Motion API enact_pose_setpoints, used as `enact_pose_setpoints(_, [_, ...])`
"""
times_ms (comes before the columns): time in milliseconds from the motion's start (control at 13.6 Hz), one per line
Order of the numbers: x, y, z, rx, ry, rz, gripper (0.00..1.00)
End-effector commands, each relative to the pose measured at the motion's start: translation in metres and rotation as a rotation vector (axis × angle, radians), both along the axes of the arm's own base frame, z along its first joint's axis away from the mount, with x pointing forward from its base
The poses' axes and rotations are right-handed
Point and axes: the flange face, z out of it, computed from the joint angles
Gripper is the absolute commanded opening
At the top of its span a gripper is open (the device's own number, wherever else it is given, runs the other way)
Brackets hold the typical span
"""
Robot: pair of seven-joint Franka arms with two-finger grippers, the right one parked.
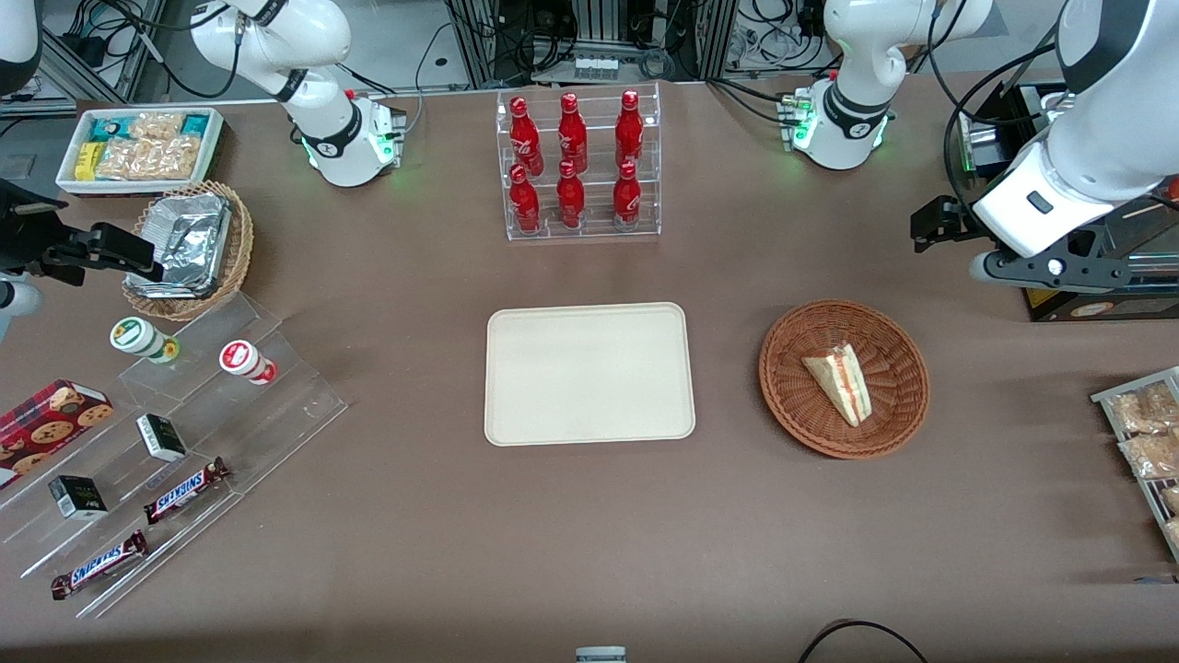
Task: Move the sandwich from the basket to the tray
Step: 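Move the left gripper over the sandwich in the wicker basket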
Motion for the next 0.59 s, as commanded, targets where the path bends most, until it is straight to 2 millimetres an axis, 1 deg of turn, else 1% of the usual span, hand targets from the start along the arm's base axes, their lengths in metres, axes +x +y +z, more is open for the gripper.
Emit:
enact_pose_setpoints(0, [-0.003, 0.004, 0.007, -0.019, -0.003, -0.046, 1.00])
enact_pose_setpoints(73, [-0.001, 0.004, 0.002, -0.020, 0.003, -0.046, 1.00])
enact_pose_setpoints(147, [0.002, 0.002, -0.010, -0.017, 0.020, -0.049, 1.00])
enact_pose_setpoints(294, [0.008, 0.001, -0.048, -0.019, 0.047, -0.048, 1.00])
enact_pose_setpoints(514, [0.001, -0.001, -0.109, -0.015, 0.026, -0.039, 1.00])
